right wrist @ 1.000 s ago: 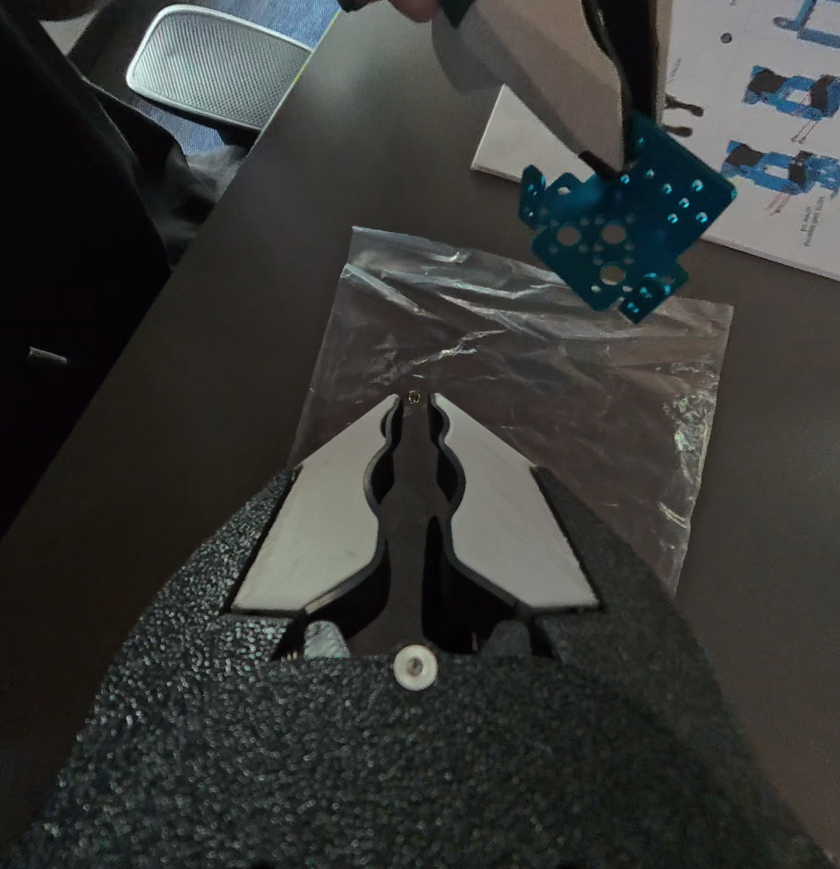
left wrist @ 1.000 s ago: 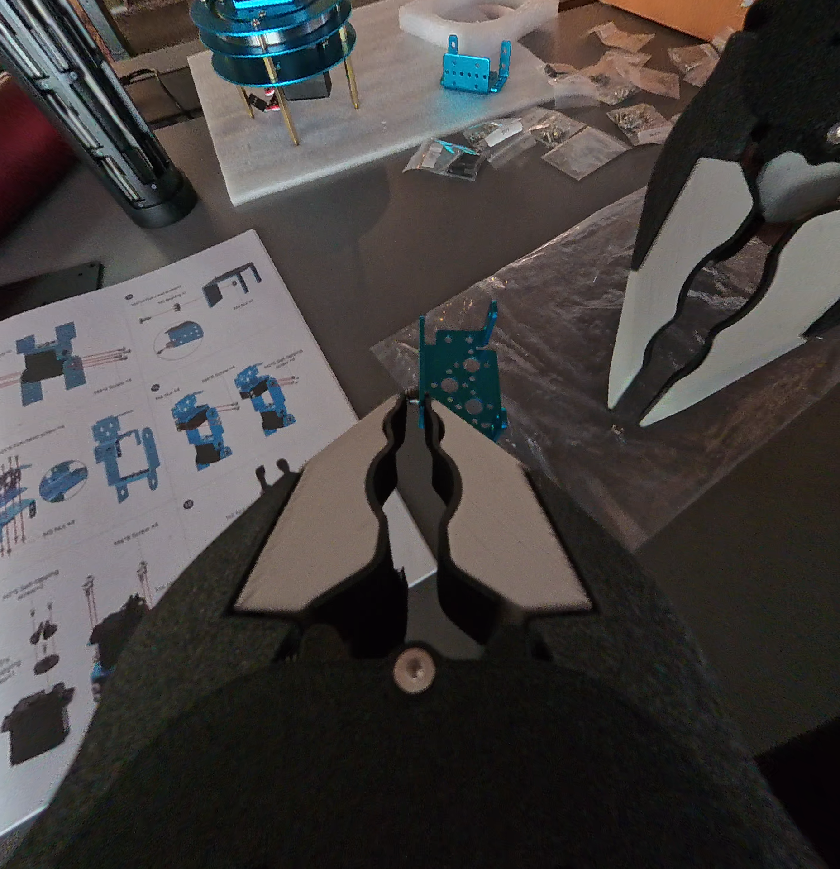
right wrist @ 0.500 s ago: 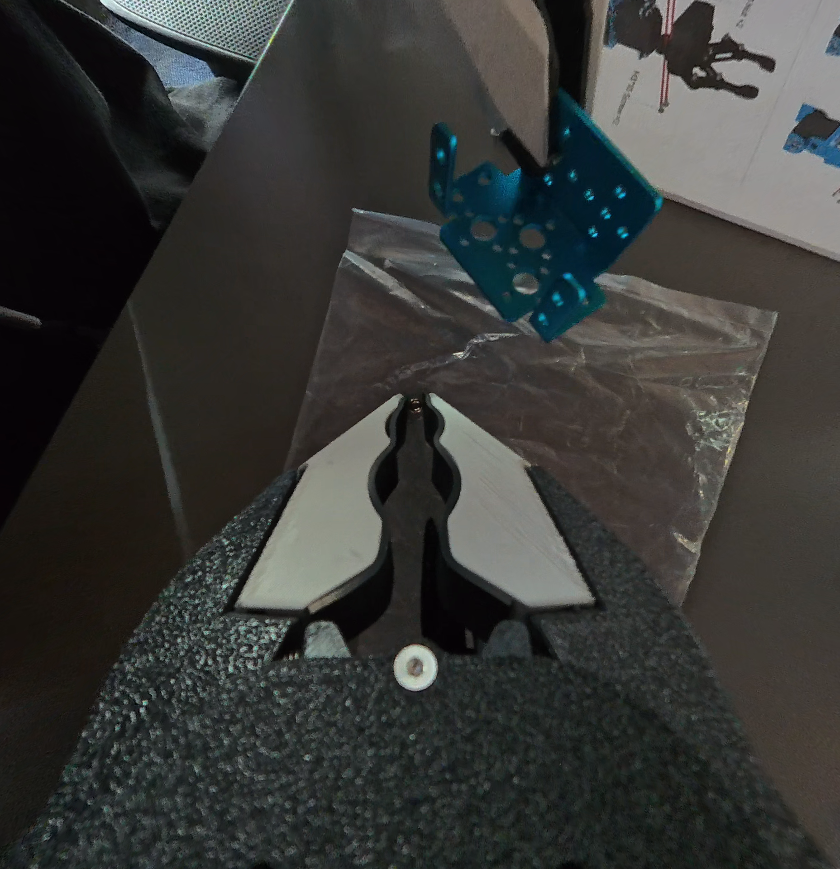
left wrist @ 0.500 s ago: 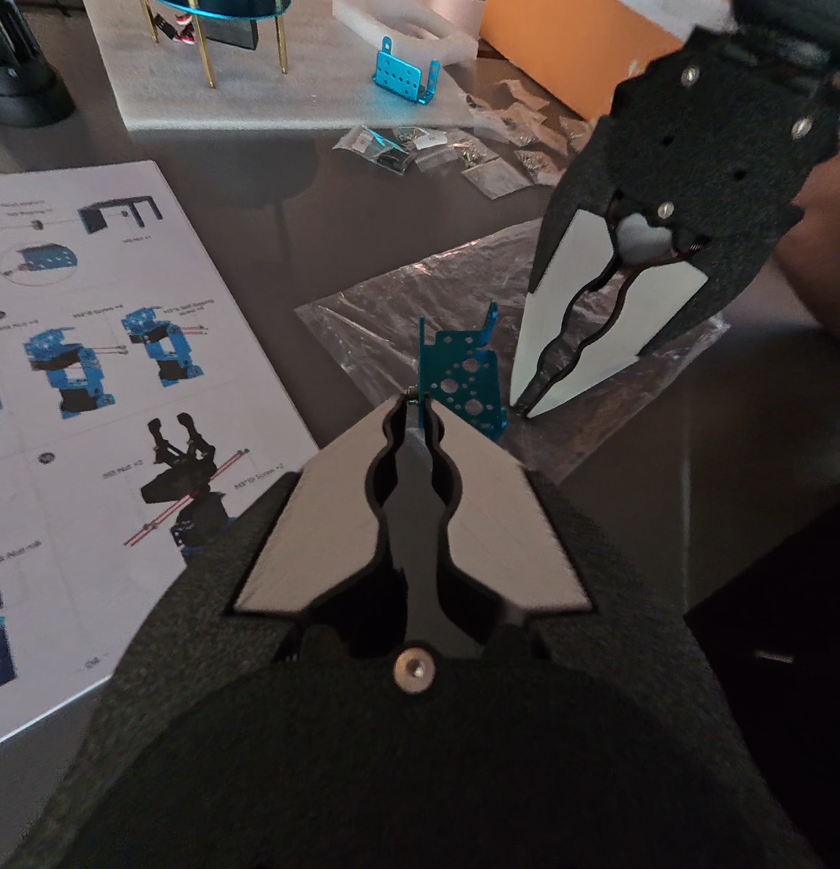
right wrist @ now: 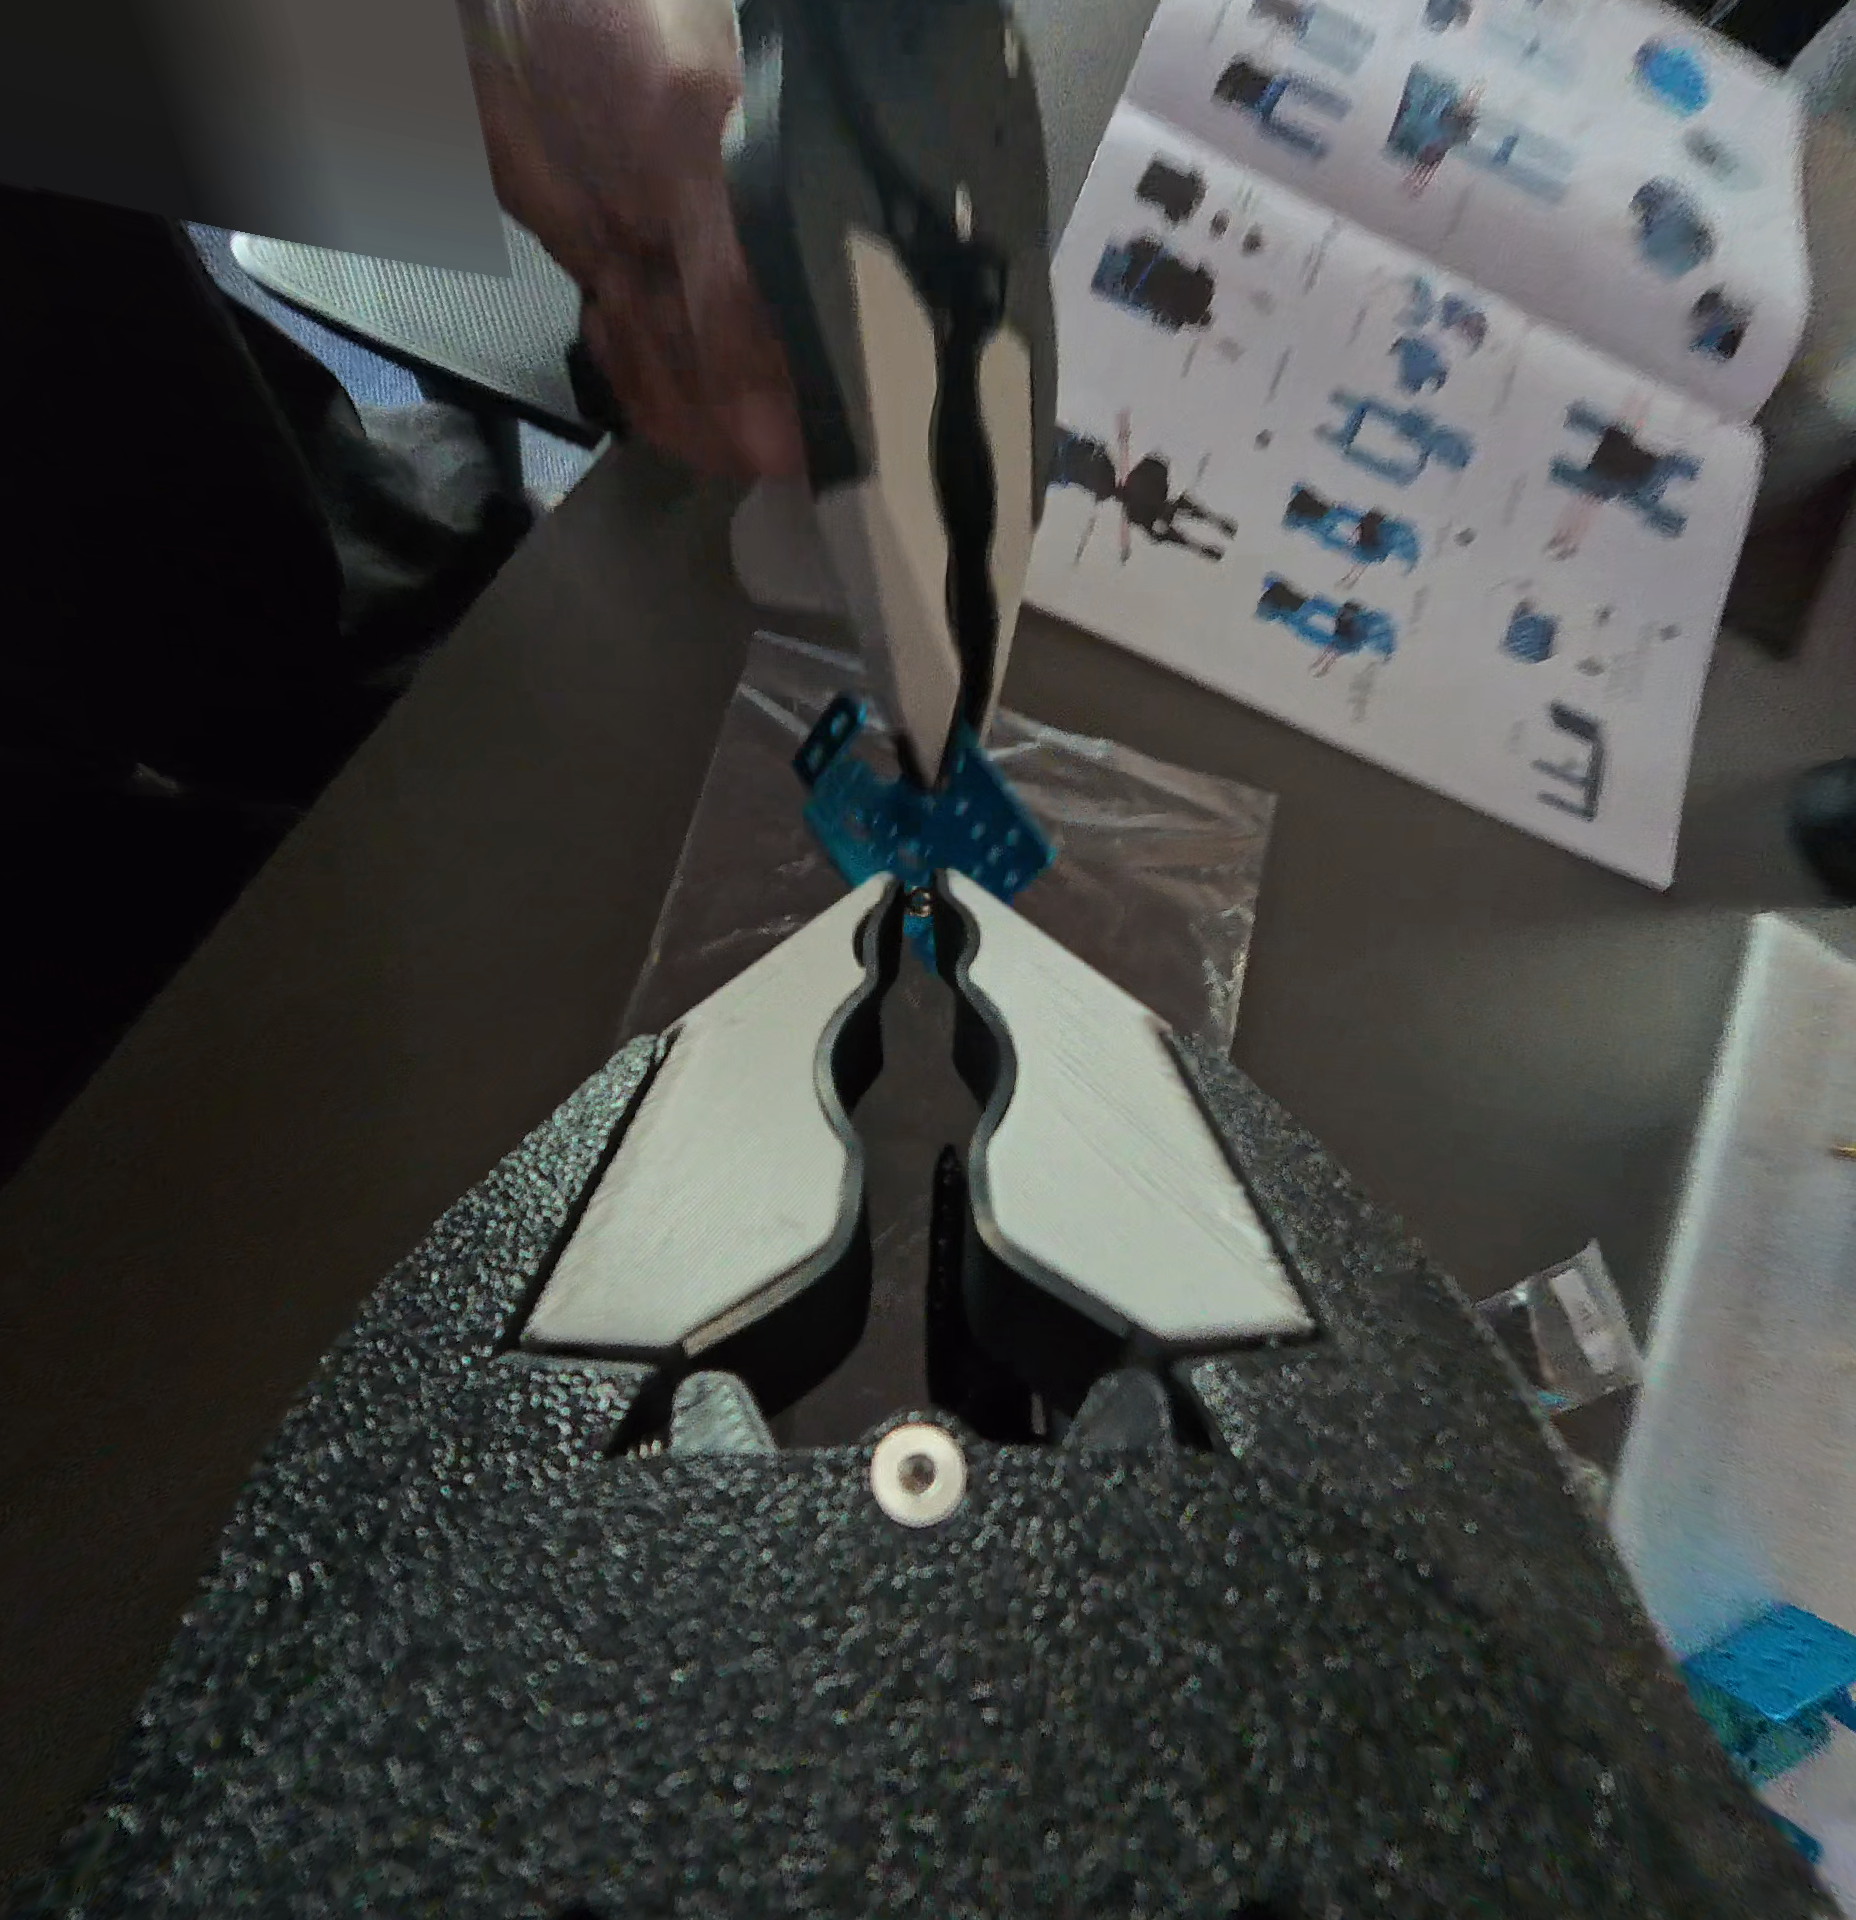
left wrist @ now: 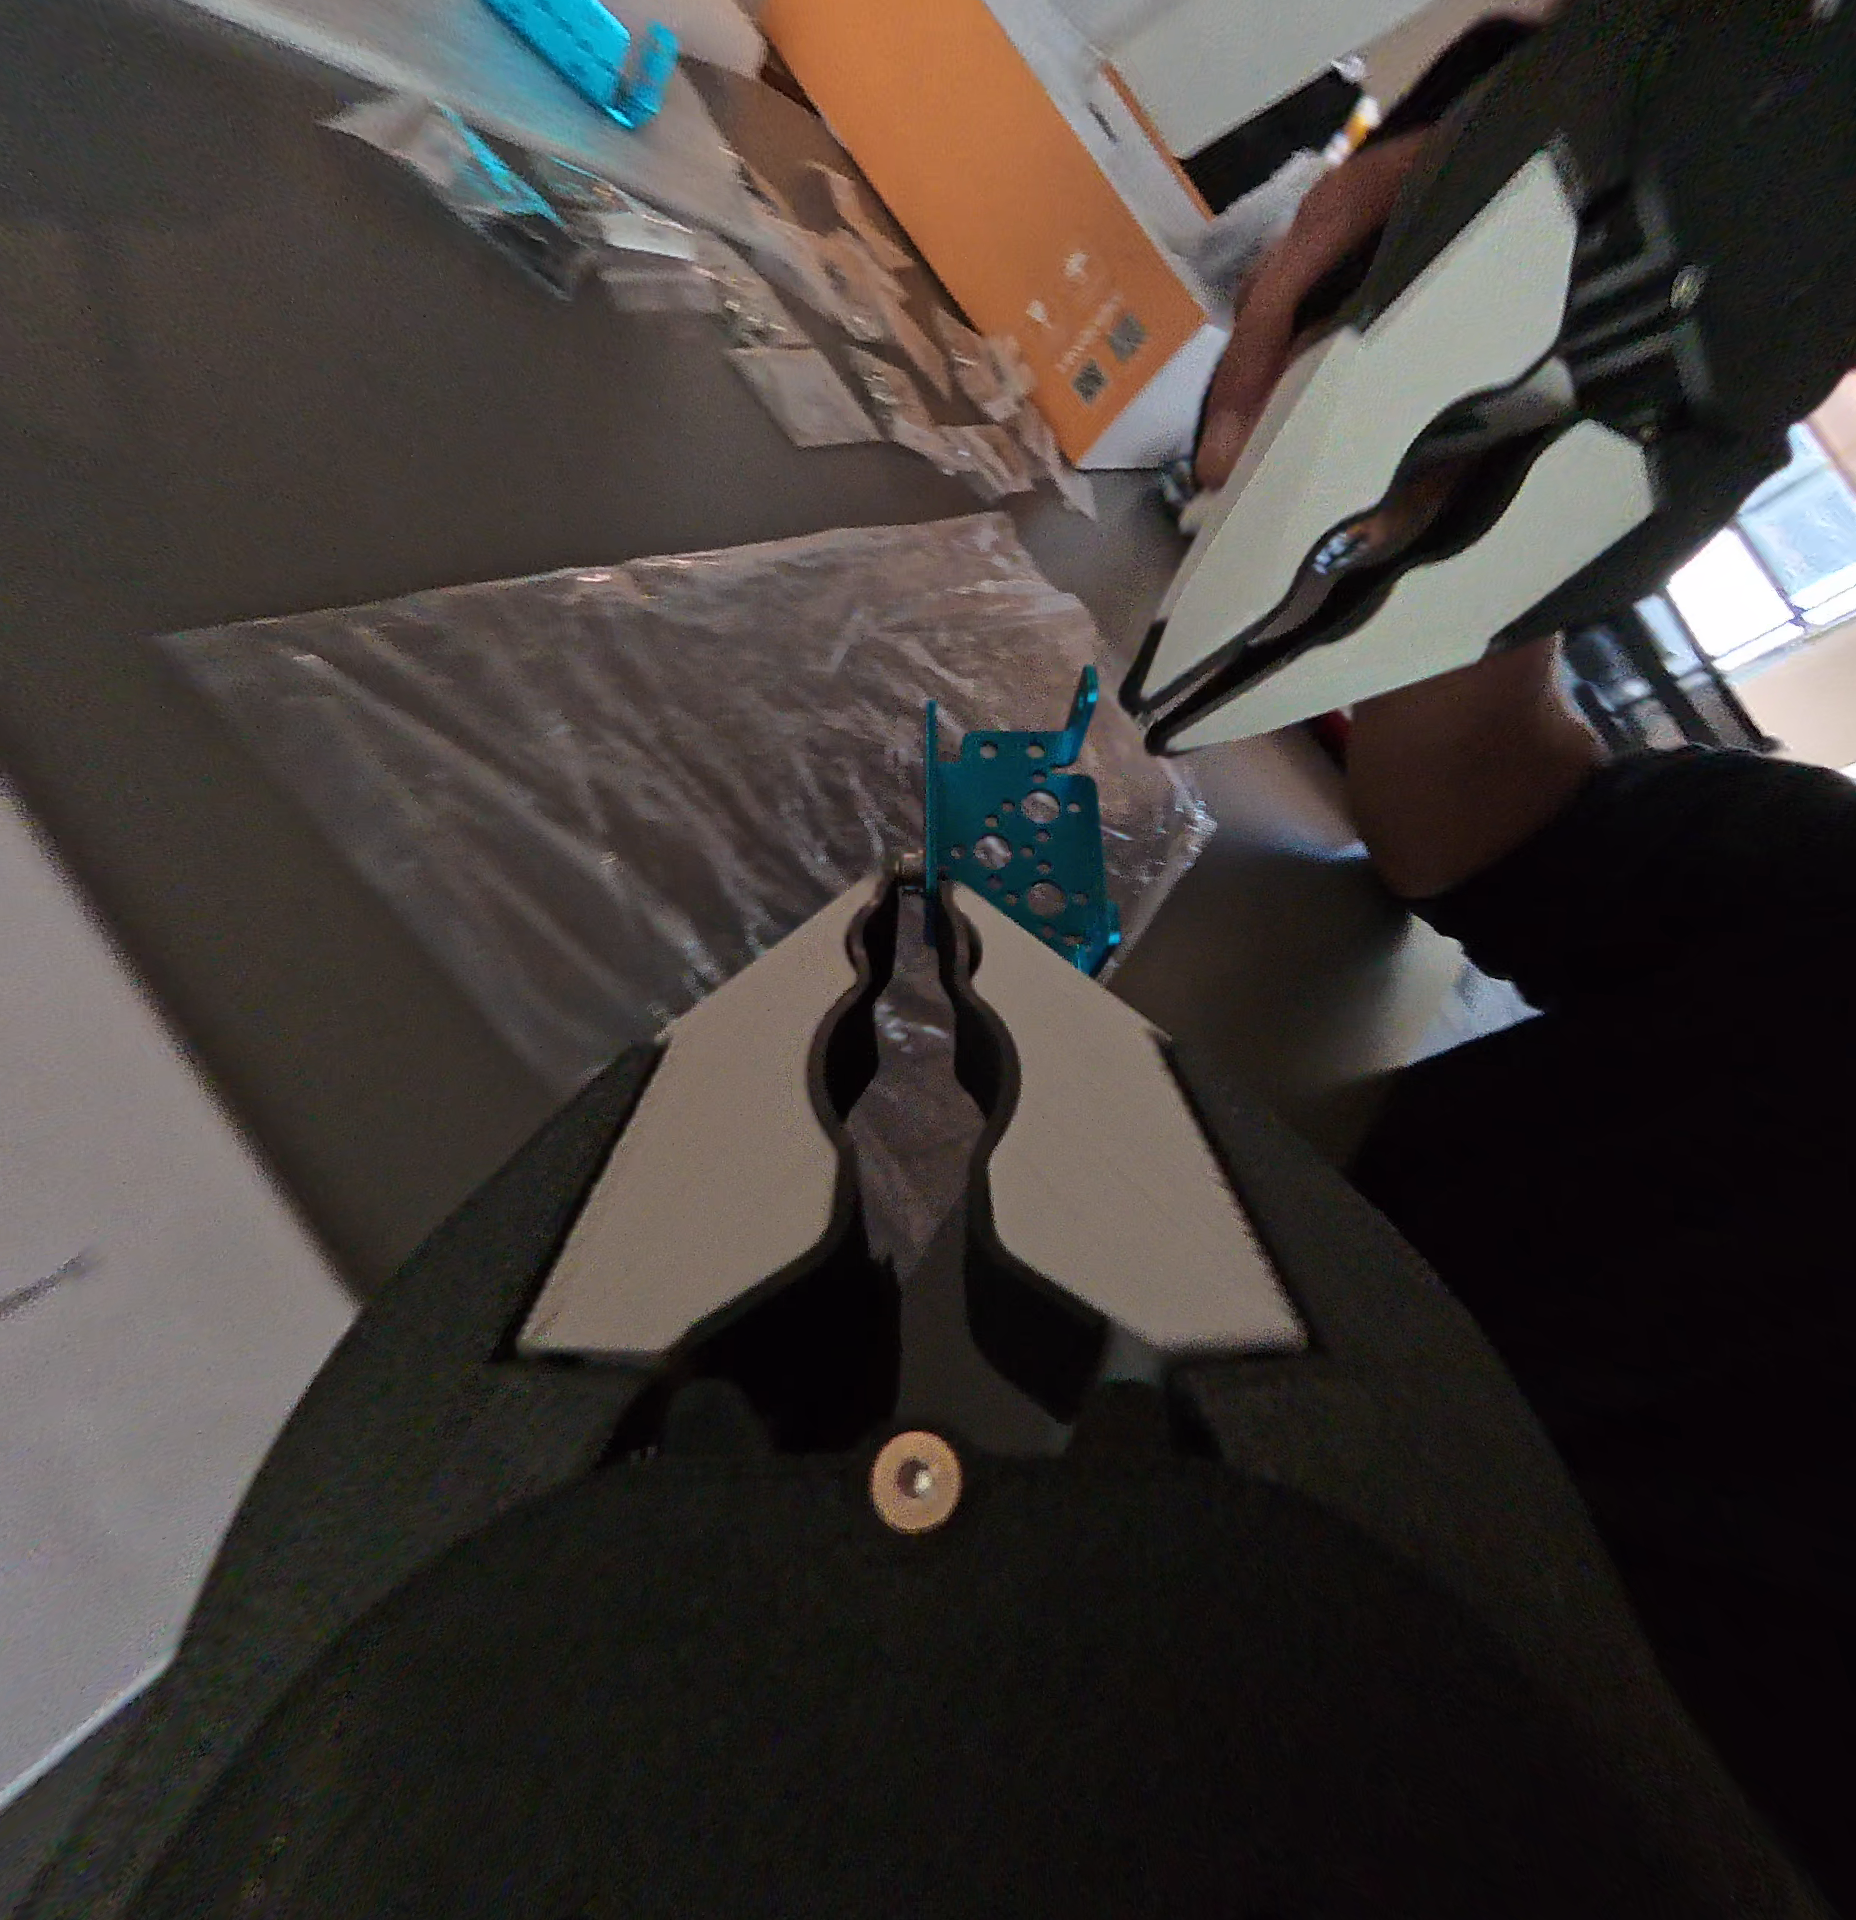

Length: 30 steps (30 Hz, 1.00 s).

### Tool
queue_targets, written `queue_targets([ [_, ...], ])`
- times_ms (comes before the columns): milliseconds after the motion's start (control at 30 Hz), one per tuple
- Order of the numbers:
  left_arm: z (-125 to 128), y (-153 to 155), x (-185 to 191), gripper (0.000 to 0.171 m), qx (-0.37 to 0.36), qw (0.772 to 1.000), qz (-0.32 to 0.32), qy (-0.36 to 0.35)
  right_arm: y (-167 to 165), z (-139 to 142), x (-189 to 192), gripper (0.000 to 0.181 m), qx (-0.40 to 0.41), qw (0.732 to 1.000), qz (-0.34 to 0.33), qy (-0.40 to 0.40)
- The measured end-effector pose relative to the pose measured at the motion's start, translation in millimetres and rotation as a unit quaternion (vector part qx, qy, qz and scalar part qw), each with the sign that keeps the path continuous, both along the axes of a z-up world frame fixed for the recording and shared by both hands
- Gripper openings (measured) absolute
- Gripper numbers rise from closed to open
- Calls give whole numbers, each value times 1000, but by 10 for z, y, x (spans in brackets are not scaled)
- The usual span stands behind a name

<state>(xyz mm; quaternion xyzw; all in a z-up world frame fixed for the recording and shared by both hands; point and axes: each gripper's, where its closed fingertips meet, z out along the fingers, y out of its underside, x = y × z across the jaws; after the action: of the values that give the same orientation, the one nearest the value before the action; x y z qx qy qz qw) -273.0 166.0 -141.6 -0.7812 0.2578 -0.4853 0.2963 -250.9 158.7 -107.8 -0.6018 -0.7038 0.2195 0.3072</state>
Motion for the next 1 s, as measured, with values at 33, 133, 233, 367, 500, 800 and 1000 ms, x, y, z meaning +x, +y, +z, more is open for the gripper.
queue_targets([
  [33, 13, -34, 77, 6, -7, 1000, -17, -7, -12, 77, 2, 5, 1, 1000, 4, 10],
  [133, 42, -119, 264, 6, -32, 997, -61, -29, -72, 113, 12, 5, -6, 1000, 17, 9],
  [233, 7, -145, 362, 6, -37, 996, -82, -20, -87, -61, 70, 5, 5, 999, 19, -33],
  [367, -21, -141, 435, 6, -39, 995, -91, -13, -80, -258, 152, 5, 18, 996, 18, -88],
  [500, -28, -151, 469, 6, -59, 993, -99, -32, -95, -315, 143, 5, 1, 996, 24, -88],
  [800, 63, -191, 450, 6, -117, 982, -119, -92, -126, -229, 109, 5, 8, 997, 46, -59],
  [1000, 120, -189, 423, 6, -137, 976, -120, -120, -118, -165, 76, 6, 8, 998, 49, -45],
])
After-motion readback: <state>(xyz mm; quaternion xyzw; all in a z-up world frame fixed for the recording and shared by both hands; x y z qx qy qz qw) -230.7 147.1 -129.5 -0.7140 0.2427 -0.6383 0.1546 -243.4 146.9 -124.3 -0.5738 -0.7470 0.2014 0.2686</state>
